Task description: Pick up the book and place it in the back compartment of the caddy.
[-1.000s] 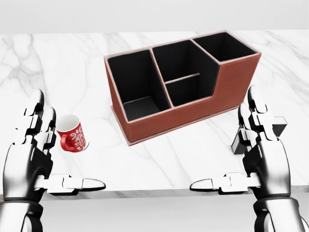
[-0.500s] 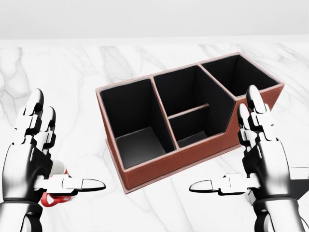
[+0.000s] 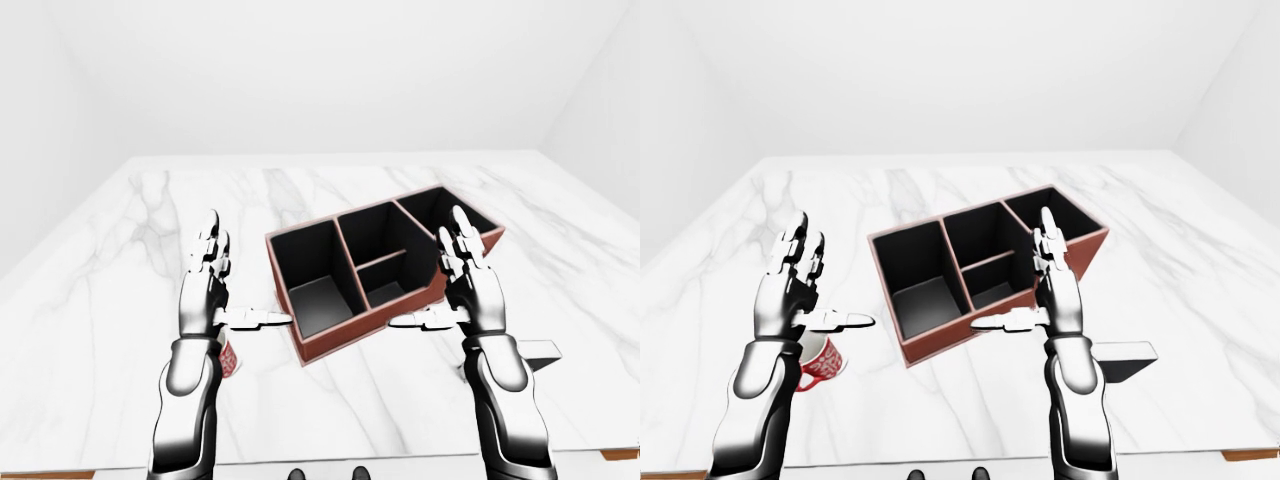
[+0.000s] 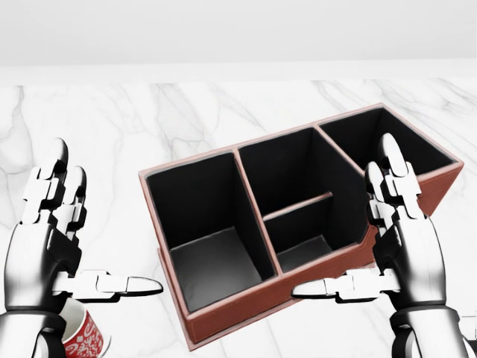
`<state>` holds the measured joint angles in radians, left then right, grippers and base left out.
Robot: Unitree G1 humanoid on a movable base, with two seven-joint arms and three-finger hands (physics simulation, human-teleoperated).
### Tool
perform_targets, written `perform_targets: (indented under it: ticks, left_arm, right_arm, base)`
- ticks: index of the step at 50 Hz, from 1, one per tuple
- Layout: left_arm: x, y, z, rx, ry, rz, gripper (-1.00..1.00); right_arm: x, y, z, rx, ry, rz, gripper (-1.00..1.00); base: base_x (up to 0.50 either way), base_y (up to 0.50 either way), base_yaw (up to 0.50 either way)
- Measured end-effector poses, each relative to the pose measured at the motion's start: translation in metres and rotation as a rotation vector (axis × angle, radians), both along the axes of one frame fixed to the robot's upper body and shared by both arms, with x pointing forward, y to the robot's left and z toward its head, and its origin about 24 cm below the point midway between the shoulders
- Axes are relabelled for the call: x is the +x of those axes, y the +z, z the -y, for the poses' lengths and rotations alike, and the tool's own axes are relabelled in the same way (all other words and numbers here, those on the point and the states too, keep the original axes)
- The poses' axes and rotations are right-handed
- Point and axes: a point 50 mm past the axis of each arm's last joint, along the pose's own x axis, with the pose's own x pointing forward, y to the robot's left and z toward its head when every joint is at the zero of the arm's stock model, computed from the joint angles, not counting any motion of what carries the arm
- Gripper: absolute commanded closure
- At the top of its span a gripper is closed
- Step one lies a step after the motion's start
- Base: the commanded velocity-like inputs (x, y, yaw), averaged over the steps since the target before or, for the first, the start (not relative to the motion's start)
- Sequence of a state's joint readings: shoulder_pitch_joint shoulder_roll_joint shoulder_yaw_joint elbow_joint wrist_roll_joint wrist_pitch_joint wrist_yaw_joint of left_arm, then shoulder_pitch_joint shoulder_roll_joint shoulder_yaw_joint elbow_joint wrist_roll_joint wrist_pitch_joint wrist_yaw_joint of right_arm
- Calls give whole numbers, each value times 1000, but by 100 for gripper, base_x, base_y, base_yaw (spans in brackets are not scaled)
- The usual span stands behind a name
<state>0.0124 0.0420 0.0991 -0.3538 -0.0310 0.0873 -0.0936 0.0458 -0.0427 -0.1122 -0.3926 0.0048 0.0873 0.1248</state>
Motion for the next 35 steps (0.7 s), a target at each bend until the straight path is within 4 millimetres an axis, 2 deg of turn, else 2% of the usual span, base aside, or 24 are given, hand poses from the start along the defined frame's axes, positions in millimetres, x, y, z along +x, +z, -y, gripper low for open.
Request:
perform_targets:
  ticks: [4,35]
  left_arm:
    - [0,0,0,0,-1,-1,-100]
    - [0,1,1,2,-3,5,-100]
  right_arm:
    - [1,-1,0,-6,-5,-4,-100]
    - [2,3,2,-69,-52,8,-100]
  base:
    - [36,0,0]
    - [0,0,0]
